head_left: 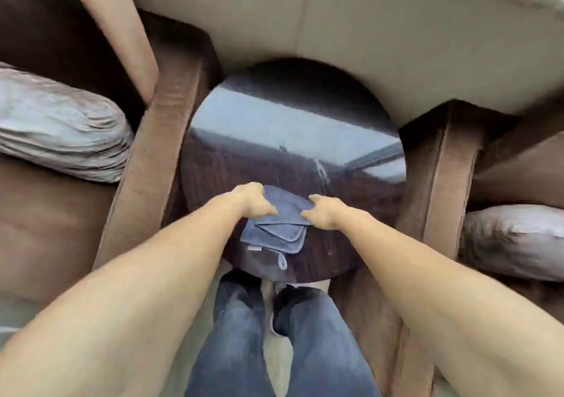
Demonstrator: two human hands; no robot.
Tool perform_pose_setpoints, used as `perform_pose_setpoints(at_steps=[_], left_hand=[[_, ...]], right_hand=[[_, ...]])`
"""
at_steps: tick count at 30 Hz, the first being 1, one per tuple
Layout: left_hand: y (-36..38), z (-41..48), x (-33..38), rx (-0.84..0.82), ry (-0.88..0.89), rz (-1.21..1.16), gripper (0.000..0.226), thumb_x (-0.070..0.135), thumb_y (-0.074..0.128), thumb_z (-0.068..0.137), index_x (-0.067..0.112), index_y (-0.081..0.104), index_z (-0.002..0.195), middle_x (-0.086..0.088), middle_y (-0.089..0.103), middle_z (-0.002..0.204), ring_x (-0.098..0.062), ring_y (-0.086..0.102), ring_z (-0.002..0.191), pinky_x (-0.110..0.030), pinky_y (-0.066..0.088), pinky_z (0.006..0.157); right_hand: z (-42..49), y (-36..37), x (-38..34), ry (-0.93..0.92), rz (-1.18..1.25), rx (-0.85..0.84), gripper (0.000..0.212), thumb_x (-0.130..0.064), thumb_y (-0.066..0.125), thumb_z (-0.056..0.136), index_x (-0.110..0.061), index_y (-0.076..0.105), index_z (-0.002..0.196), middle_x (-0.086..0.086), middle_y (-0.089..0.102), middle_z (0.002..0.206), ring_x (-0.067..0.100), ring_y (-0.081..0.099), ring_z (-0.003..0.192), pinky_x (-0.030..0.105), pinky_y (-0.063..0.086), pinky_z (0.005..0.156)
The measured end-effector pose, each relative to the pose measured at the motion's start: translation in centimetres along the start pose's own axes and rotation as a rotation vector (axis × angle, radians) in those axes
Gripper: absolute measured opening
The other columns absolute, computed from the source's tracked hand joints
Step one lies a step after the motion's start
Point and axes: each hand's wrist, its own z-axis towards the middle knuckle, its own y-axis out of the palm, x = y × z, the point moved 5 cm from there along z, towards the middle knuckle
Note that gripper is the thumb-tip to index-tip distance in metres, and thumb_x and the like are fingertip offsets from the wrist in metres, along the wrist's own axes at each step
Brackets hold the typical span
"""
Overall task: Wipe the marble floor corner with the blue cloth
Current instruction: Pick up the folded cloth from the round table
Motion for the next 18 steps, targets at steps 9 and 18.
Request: perform_pose_setpoints(at_steps=[9, 18], left_hand=[[8.4, 4.2, -2.8, 0.212, -0.297, -0.301, 0.056, 0.039, 0.063, 0.088, 0.009, 0.042, 0.131, -0.016, 0.047, 0.135, -0.042, 0.051, 0.123, -0.049, 0.046, 0.097], [9.5, -0.3, -0.2, 0.217, -0.348, -1.098, 0.024, 0.031, 0.057, 0.091, 0.011, 0.069, 0.100, -0.016, 0.074, 0.109, -0.036, 0.069, 0.102, -0.040, 0.053, 0.088]], right_hand=[[3.1, 6.7, 2.0, 0.162, 0.682, 0.289, 0.076, -0.021, 0.063, 0.089, -0.027, 0.022, 0.153, 0.008, 0.017, 0.150, 0.037, 0.055, 0.109, 0.045, 0.051, 0.095], [0.1, 4.5, 2.0, 0.247, 1.357, -0.185, 0.002, -0.017, 0.065, 0.094, -0.018, 0.063, 0.095, 0.006, 0.067, 0.104, 0.020, 0.063, 0.087, 0.031, 0.053, 0.076]])
